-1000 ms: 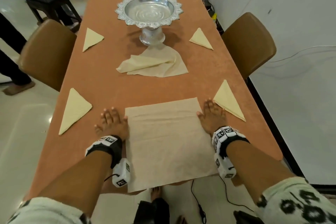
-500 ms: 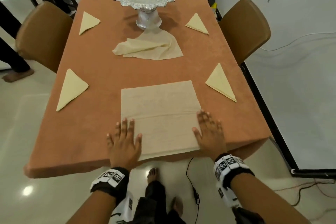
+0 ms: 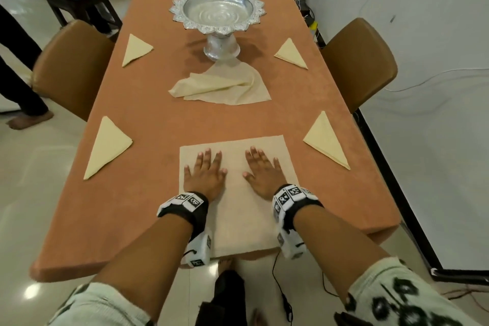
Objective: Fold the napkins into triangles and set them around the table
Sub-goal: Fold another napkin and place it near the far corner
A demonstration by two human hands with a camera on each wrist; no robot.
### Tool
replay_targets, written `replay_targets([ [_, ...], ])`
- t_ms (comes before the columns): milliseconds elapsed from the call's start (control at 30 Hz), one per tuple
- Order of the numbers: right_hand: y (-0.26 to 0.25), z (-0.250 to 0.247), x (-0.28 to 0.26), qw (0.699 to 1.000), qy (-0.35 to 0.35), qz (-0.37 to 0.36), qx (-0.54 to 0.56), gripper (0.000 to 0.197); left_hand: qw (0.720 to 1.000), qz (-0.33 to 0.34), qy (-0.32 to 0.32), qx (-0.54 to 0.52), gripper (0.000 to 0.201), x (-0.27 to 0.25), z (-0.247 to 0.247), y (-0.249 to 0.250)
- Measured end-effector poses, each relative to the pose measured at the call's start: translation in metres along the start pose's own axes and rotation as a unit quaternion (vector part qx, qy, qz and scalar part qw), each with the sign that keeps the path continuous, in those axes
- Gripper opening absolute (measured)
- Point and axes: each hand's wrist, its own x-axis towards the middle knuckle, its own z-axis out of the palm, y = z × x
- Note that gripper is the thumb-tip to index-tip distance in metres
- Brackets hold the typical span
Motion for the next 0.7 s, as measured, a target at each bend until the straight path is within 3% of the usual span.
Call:
replay_targets([
  [100, 0.04, -0.012, 0.005, 0.999, -0.011, 0.035, -0.014, 0.063, 0.999, -0.044, 0.006, -0.002, 0.058, 0.012, -0.008, -0.035],
  [233, 0.072, -0.037, 0.016, 0.994, 0.057, 0.089, -0.032, 0.06, 0.992, -0.104, 0.052, -0.057, 0.057, 0.033, -0.035, -0.067],
  [300, 0.075, -0.044, 0.029, 0.994, 0.096, 0.052, -0.024, 0.055, 0.993, -0.082, 0.084, -0.026, 0.051, 0.042, -0.049, -0.071],
  [400, 0.071, -0.045, 0.043, 0.995, 0.095, -0.01, -0.01, 0.051, 0.993, -0.041, 0.11, -0.024, 0.034, 0.053, -0.062, -0.076],
  [567, 0.068, -0.048, 0.048, 0.989, 0.145, 0.012, 0.036, 0.044, 0.987, -0.006, 0.122, -0.102, 0.002, 0.062, -0.066, -0.088],
  [700, 0.069, -0.065, 0.062, 0.994, 0.068, 0.054, 0.067, 0.037, 0.976, 0.02, 0.107, -0.188, 0.008, 0.067, -0.07, -0.095],
])
